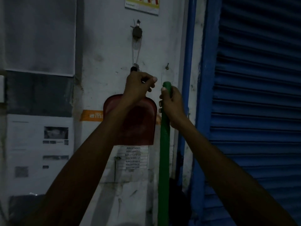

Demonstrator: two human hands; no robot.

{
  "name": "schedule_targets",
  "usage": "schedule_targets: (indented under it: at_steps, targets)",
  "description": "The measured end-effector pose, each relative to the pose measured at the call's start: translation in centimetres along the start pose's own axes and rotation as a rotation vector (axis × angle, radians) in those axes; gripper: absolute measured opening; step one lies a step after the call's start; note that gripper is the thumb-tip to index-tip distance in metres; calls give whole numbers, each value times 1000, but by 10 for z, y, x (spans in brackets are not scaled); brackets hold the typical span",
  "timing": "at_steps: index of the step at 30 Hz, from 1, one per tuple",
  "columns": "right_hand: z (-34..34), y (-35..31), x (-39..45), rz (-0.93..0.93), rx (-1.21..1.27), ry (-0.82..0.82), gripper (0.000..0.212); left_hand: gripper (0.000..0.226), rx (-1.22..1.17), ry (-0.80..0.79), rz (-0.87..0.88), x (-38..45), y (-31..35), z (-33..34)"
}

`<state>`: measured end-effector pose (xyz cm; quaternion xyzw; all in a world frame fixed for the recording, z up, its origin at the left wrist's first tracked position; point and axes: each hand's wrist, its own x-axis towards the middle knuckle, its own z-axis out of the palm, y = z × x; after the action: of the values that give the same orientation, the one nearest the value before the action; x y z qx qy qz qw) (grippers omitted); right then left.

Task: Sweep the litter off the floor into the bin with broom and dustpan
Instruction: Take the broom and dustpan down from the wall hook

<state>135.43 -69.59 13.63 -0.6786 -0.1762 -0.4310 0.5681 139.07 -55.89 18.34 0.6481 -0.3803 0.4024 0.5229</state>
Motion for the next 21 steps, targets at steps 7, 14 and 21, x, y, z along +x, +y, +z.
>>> schedule_targets:
  at_steps: [7, 14, 21]
  targets:
    - [26, -27, 73, -23, -38, 35, 29, 24, 87, 132, -8, 54, -26, -24]
    - [57, -28, 153, 44, -62, 74, 36, 24, 178, 305, 21, 126, -51, -41]
    - [82, -32, 202, 85, 19, 66, 24, 28, 158, 288, -128, 188, -79, -42]
